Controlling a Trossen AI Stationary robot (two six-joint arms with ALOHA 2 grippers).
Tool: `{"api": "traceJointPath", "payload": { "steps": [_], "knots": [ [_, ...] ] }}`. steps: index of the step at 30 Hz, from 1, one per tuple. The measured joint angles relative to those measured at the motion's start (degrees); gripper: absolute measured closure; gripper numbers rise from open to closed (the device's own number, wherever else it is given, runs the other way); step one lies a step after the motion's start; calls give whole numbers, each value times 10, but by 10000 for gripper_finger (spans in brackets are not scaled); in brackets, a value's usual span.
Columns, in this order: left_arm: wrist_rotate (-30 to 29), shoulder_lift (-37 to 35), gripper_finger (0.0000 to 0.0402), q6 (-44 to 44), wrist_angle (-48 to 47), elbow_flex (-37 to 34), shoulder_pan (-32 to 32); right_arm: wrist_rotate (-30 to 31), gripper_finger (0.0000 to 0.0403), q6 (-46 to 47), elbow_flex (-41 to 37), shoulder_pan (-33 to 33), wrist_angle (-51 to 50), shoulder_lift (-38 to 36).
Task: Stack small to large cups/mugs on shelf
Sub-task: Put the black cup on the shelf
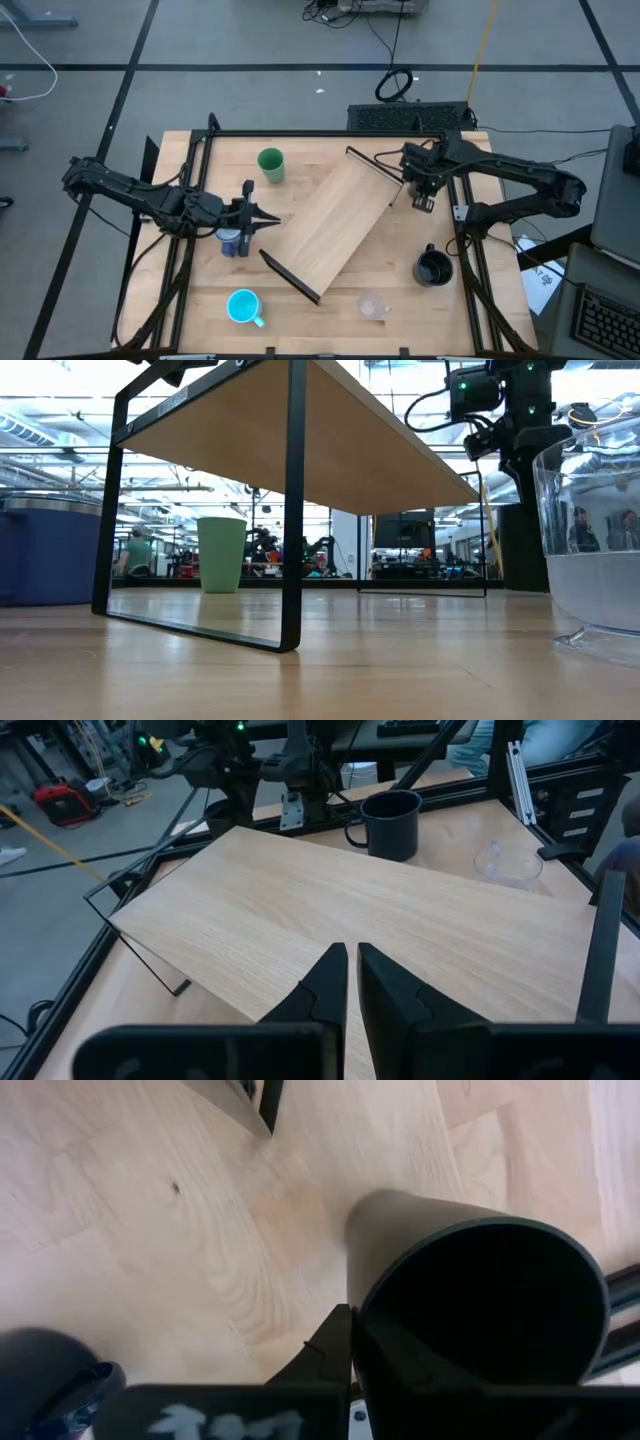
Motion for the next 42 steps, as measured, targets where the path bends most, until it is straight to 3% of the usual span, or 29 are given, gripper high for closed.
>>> {"api": "traceJointPath", "payload": {
  "steps": [15, 23, 26, 31, 42],
  "knots": [
    [0, 0, 371, 3, 0, 0, 0, -10, 402, 132, 206, 69, -155, 17],
    [0, 0, 371, 3, 0, 0, 0, -8, 403, 202, 299, 115, -159, 41],
    [0, 0, 371, 2, 0, 0, 0, 20, 403, 220, 331, 127, -156, 53],
    [0, 0, 371, 0, 0, 0, 0, 50, 403, 221, 376, 134, -156, 63],
    [0, 0, 371, 0, 0, 0, 0, 56, 403, 175, 448, 135, -157, 60]
  ]
}}
